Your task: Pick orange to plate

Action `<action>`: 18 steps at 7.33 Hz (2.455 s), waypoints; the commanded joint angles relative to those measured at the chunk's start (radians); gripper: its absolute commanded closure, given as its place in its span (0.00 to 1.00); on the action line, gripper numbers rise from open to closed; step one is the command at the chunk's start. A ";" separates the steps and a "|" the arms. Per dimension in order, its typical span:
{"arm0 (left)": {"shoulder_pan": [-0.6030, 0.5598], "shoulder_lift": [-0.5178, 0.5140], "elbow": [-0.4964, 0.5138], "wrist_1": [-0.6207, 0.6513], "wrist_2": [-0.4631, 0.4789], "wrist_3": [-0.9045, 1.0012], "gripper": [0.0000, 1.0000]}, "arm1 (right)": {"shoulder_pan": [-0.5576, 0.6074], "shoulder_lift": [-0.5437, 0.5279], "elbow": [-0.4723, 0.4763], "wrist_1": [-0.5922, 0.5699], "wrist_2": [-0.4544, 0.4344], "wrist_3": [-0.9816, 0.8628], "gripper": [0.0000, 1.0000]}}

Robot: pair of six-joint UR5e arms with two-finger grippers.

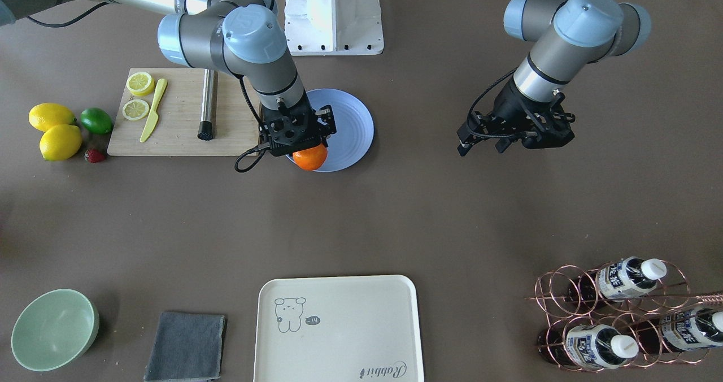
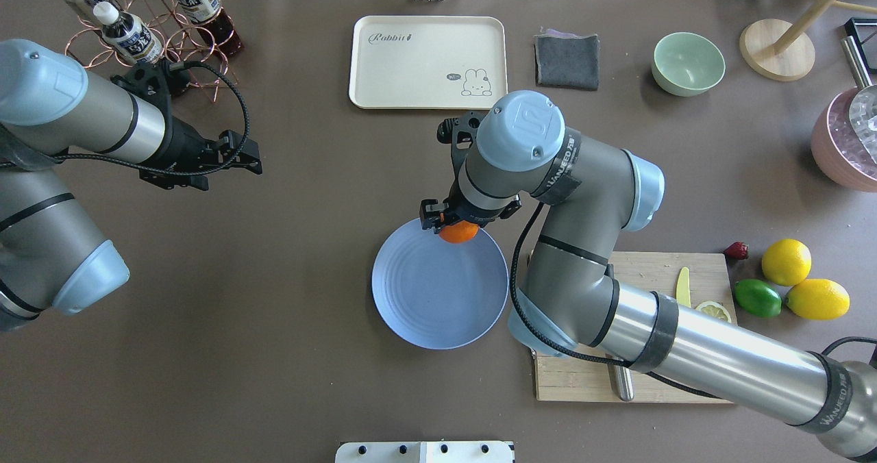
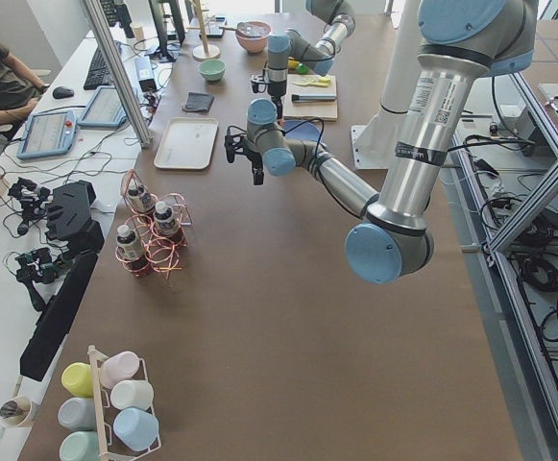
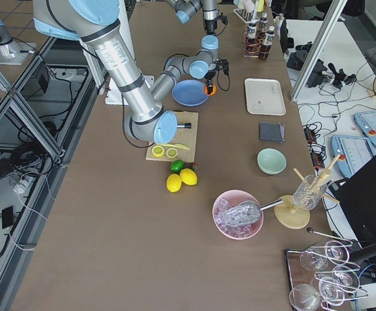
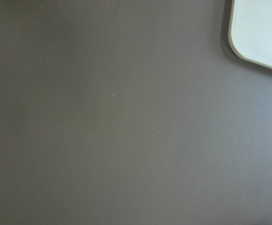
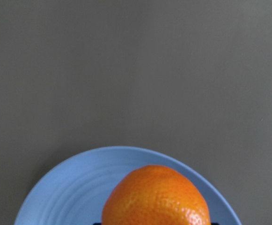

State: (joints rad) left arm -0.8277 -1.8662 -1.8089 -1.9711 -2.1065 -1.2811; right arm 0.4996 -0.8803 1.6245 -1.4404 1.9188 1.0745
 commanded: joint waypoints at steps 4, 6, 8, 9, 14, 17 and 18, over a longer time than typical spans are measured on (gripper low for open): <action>-0.019 0.002 0.002 0.000 -0.013 0.016 0.03 | -0.102 -0.012 0.003 -0.011 -0.069 0.039 1.00; -0.019 0.002 0.003 0.000 -0.013 0.014 0.03 | -0.104 -0.020 0.005 -0.012 -0.069 0.039 0.42; -0.019 0.002 0.000 0.000 -0.013 0.013 0.03 | -0.101 -0.041 0.061 -0.015 -0.066 0.039 0.00; -0.021 0.004 -0.001 0.003 -0.023 0.022 0.03 | -0.073 -0.090 0.130 -0.015 -0.052 0.038 0.00; -0.300 0.204 0.009 0.112 -0.238 0.664 0.03 | 0.524 -0.472 0.244 -0.084 0.379 -0.579 0.00; -0.548 0.431 0.084 0.112 -0.375 1.107 0.03 | 0.797 -0.668 0.233 -0.242 0.413 -1.146 0.00; -0.615 0.443 0.144 0.119 -0.375 1.241 0.03 | 0.880 -0.725 0.224 -0.258 0.404 -1.271 0.00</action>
State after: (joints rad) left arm -1.3552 -1.4646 -1.7250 -1.8581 -2.4707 -0.2086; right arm 1.2685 -1.5292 1.8581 -1.6573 2.3264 -0.0040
